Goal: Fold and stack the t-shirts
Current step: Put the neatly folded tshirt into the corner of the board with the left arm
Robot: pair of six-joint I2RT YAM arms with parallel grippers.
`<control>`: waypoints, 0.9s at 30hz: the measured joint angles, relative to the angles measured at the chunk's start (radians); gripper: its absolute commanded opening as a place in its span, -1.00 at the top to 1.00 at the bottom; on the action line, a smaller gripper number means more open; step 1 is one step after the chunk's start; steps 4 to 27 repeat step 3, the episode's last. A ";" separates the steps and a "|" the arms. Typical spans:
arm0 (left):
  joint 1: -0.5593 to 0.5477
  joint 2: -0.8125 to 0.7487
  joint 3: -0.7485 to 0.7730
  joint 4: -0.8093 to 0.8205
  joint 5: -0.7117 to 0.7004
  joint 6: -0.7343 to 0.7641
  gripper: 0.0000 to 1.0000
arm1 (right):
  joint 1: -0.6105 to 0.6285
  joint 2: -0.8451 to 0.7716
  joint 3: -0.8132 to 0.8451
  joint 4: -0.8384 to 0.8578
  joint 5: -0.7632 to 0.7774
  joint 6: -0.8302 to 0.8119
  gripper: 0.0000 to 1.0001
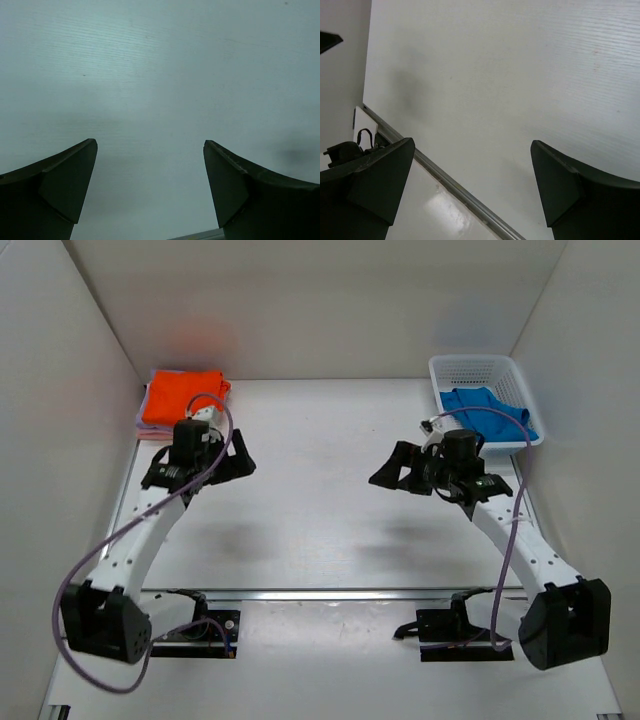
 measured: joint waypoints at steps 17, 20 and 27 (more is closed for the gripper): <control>-0.002 -0.101 -0.049 0.003 0.029 -0.011 -0.98 | -0.016 -0.040 -0.052 0.029 0.000 0.005 -0.98; -0.002 -0.101 -0.049 0.003 0.029 -0.011 -0.98 | -0.016 -0.040 -0.052 0.029 0.000 0.005 -0.98; -0.002 -0.101 -0.049 0.003 0.029 -0.011 -0.98 | -0.016 -0.040 -0.052 0.029 0.000 0.005 -0.98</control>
